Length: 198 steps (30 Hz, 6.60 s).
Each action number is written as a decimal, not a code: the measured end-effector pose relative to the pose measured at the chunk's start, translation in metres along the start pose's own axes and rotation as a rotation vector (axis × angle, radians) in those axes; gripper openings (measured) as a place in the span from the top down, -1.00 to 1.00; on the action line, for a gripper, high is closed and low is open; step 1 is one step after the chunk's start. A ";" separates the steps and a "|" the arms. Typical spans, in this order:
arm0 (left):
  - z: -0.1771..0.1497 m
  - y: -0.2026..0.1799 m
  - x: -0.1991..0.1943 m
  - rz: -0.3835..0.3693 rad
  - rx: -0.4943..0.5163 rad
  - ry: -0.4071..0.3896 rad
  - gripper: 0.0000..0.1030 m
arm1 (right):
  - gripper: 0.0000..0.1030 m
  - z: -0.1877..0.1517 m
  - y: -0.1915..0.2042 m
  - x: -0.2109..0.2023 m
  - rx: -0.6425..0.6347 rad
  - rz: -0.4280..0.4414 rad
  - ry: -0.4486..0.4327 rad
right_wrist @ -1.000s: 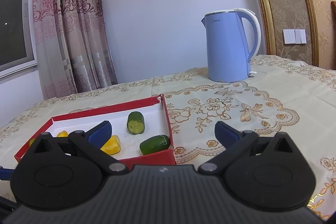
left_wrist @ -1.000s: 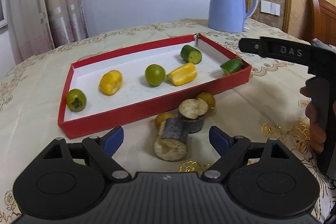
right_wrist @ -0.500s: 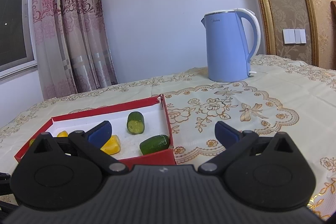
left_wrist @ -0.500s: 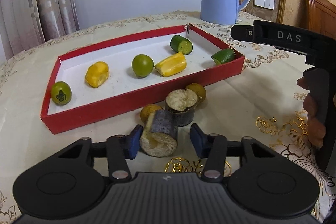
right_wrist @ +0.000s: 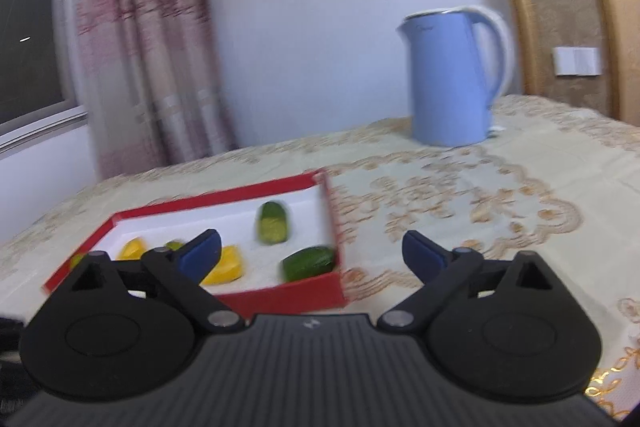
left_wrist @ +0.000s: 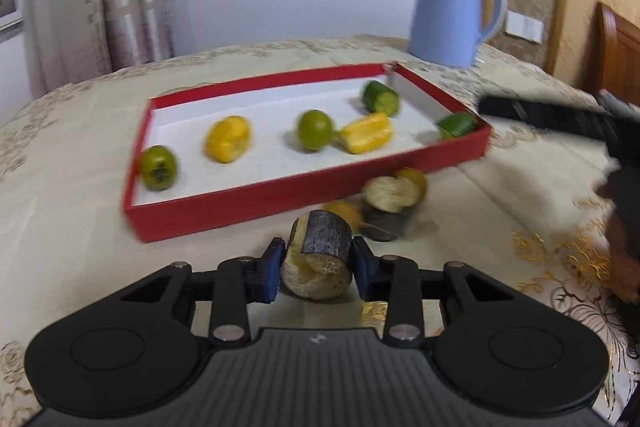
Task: Organize fruits
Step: 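Grasp another eggplant piece with the right tool while the left tool holds its chunk, then lower the eggplant chunk into the tray and open the left tool, then place the eggplant piece into the tray and open the right tool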
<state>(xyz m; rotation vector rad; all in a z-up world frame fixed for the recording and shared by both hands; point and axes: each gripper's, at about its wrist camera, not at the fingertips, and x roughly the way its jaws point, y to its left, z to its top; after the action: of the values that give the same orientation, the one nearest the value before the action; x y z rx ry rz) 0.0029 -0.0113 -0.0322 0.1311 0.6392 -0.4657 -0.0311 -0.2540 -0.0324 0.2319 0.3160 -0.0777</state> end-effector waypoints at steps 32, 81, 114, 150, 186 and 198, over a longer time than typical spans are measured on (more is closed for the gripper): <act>-0.006 0.067 -0.002 0.019 -0.174 -0.016 0.33 | 0.30 -0.030 0.107 0.016 -0.601 0.316 0.204; 0.069 0.037 0.024 0.115 -0.142 -0.109 0.33 | 0.37 -0.006 0.032 -0.003 -0.167 0.159 -0.030; 0.067 0.044 0.070 0.148 -0.159 -0.027 -0.24 | 0.37 -0.003 0.031 0.000 -0.146 0.161 -0.019; 0.000 0.055 0.018 0.105 -0.239 -0.043 -0.50 | 0.37 -0.001 0.038 0.007 -0.182 0.124 0.020; 0.001 0.051 0.022 0.088 -0.213 -0.030 -0.71 | 0.04 0.038 0.086 0.131 -0.263 0.058 0.154; 0.001 0.051 0.020 0.082 -0.218 -0.040 -0.71 | -0.32 0.024 0.049 0.040 -0.177 0.063 0.076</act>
<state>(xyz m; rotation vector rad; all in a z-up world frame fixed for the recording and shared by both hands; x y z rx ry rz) 0.0409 0.0265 -0.0450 -0.0584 0.6391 -0.3161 0.0191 -0.2139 -0.0119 0.0692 0.3887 0.0213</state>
